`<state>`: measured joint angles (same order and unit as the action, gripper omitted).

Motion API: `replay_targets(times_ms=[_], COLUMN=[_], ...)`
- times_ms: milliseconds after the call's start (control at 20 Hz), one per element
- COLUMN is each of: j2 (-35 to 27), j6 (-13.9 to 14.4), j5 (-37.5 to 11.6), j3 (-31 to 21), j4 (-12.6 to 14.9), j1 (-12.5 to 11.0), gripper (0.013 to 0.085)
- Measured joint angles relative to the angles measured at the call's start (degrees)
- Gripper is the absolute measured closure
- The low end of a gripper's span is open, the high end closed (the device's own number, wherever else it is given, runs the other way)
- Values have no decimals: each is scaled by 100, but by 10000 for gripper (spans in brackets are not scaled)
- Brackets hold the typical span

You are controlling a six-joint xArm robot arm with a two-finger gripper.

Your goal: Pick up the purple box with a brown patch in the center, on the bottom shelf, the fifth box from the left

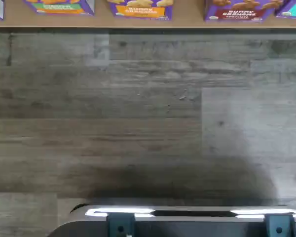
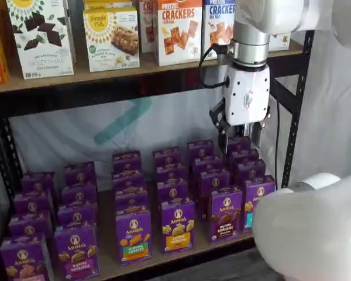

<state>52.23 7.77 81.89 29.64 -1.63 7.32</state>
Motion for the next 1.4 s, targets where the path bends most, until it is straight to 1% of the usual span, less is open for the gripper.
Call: replay_targets(times_ms=[150, 450, 600, 800, 900, 950, 1050, 1200, 1400], j2=[-16, -32, -102, -211, -300, -345, -450, -626, -933], j6=[49, -18, -58, 19, 21, -38, -88, -85, -156], j5=[16, -97, -228, -462, -646, -744, -940, -1285, -1842], j3=[12, -26, -85, -188, -276, -323, -414, -571, -781], j4=[74, 12, -15, 151, 202, 151, 146, 232, 235], j1=[41, -19, -53, -3, -15, -65, -115, -142, -220], gripper=[130, 130, 130, 130, 130, 130, 130, 130, 130])
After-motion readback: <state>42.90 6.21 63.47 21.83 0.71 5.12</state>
